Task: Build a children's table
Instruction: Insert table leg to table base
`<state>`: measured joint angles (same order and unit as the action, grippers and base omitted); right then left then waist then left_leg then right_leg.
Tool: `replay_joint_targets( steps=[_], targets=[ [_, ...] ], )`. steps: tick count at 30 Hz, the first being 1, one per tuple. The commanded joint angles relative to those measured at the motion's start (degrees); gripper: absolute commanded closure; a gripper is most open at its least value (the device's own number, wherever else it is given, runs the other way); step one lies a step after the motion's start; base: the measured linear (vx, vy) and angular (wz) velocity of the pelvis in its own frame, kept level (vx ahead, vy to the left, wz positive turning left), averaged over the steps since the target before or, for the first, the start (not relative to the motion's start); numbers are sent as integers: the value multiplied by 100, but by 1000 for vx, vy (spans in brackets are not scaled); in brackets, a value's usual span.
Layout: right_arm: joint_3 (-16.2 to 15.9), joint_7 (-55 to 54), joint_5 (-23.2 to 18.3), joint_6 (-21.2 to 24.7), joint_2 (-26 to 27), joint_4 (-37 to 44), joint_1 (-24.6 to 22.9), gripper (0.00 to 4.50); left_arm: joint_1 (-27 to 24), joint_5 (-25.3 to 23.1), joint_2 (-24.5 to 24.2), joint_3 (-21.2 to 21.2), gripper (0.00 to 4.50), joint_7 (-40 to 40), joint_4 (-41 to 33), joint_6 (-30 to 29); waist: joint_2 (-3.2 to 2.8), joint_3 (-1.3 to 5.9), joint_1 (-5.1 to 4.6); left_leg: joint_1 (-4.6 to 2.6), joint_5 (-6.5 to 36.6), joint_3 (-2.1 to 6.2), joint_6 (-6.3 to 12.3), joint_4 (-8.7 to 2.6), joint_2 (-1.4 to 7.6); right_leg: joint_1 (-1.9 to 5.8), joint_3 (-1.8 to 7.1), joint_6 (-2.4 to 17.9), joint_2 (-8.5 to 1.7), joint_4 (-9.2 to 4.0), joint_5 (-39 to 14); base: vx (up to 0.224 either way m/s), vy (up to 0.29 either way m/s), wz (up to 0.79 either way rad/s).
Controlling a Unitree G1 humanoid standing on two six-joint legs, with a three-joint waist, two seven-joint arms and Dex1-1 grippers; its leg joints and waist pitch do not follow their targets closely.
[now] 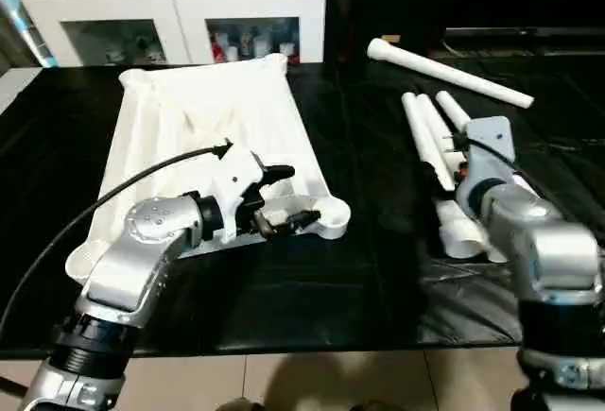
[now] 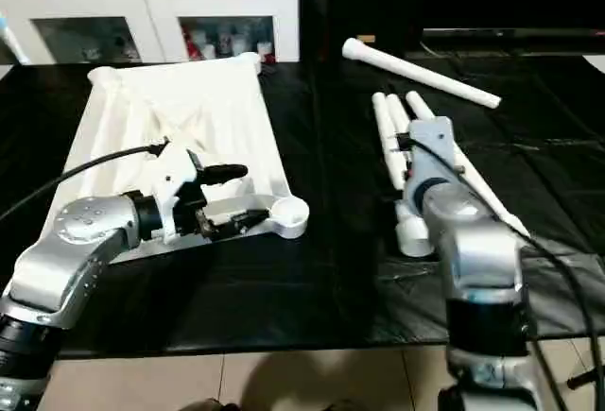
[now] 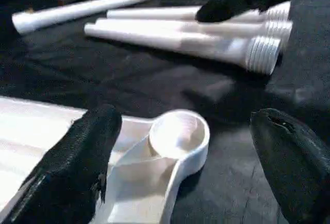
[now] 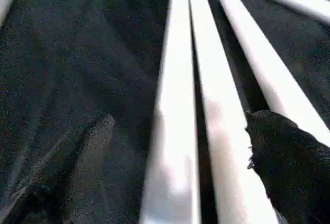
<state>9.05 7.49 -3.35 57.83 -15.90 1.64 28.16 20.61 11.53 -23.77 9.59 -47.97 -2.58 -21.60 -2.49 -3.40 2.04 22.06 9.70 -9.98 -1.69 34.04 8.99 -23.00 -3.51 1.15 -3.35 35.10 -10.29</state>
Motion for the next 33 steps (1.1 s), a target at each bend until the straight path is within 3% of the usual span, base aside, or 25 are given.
replay_joint_targets(
  steps=[1, 6, 14, 25, 33],
  targets=[
    [115, 42, -151, 230, 31, -75, 75, 0, -31, -2, -72, 36, 4, -24, -110, -144, 79, 413, 26, -109, 859, 110, 37, -321, 311, 302, 317, 920, -449, -439, -1359, 0, 0, 0],
    [254, 243, -424, 173, 131, -436, 148, 0, -69, 84, -137, 83, 4, -110, -209, -277, 82, 414, 35, -106, 848, 115, 50, -321, 326, 292, 307, 971, -449, -429, -1288, 0, 0, 0],
    [31, 328, -266, -238, 2, -1522, 618, 0, -6, 59, -141, 97, 4, -101, -218, -370, 99, 404, 36, -115, 983, 109, -20, -309, 323, 277, 302, 945, -459, -446, -1594, 0, 0, 0],
    [173, 188, -159, -898, -76, -3195, 1171, 0, 50, 60, -195, 75, 4, -103, -177, -404, 116, 429, 50, -86, 791, 95, 70, -272, 312, 302, 289, 1088, -461, -401, -1268, 0, 0, 0],
    [377, 256, -360, -1173, -99, -4216, 1486, 82, 102, 75, -212, 82, 0, -132, -146, -428, 116, 428, 53, -92, 864, 96, 89, -266, 318, 298, 277, 1141, -459, -397, -1324, 0, 0, 0]
  ],
)
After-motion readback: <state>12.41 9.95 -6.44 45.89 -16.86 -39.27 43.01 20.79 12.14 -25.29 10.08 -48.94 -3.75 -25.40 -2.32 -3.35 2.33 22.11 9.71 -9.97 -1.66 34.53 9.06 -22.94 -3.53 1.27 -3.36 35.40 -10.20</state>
